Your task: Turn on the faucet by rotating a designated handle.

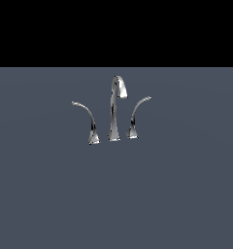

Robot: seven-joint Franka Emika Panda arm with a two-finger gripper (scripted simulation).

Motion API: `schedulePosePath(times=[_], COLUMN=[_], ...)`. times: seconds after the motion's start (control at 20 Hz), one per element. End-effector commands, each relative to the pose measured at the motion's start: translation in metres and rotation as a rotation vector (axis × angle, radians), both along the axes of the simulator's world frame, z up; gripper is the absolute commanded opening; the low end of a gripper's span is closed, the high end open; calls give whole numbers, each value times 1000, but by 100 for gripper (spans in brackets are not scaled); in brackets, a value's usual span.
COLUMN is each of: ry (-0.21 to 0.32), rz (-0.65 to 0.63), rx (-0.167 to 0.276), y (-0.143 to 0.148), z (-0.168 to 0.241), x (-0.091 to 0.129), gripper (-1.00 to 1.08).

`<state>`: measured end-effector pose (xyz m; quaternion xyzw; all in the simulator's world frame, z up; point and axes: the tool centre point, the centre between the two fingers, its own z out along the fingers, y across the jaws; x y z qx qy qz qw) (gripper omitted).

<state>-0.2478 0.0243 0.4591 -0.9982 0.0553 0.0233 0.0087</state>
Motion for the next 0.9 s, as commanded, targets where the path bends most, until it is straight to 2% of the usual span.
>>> schedulePosePath(times=[0.0,0.85], ry=[0,-6], rz=[-36,-374], rx=[-1,-9], y=[9,80], z=[-9,-89], x=[5,70], gripper=[-100,-100])
